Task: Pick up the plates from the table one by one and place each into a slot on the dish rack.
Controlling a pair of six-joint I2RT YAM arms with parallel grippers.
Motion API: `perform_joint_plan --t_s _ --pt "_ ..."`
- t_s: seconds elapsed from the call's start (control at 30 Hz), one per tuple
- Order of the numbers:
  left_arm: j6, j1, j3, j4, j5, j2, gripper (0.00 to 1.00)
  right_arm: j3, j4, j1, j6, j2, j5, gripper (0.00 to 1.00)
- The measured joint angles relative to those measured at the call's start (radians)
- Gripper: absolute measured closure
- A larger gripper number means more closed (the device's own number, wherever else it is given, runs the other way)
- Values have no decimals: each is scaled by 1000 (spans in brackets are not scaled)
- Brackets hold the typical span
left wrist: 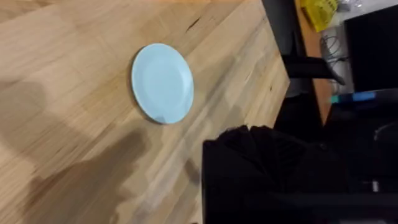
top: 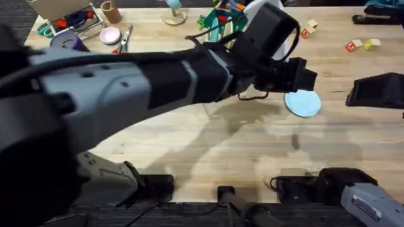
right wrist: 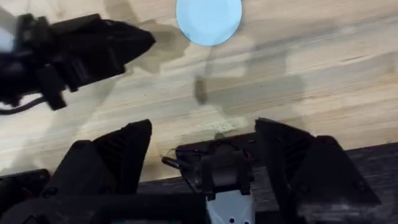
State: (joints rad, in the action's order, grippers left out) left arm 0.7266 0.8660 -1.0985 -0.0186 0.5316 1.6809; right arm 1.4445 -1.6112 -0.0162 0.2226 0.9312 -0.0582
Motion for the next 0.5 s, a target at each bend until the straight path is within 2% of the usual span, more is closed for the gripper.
perform_joint_plan --t_s 0.33,0.5 --pt "95 7 0 -165 3 104 962 0 0 0 0 0 0 6" --pt "112 26 0 -186 3 132 962 0 0 0 0 0 0 6"
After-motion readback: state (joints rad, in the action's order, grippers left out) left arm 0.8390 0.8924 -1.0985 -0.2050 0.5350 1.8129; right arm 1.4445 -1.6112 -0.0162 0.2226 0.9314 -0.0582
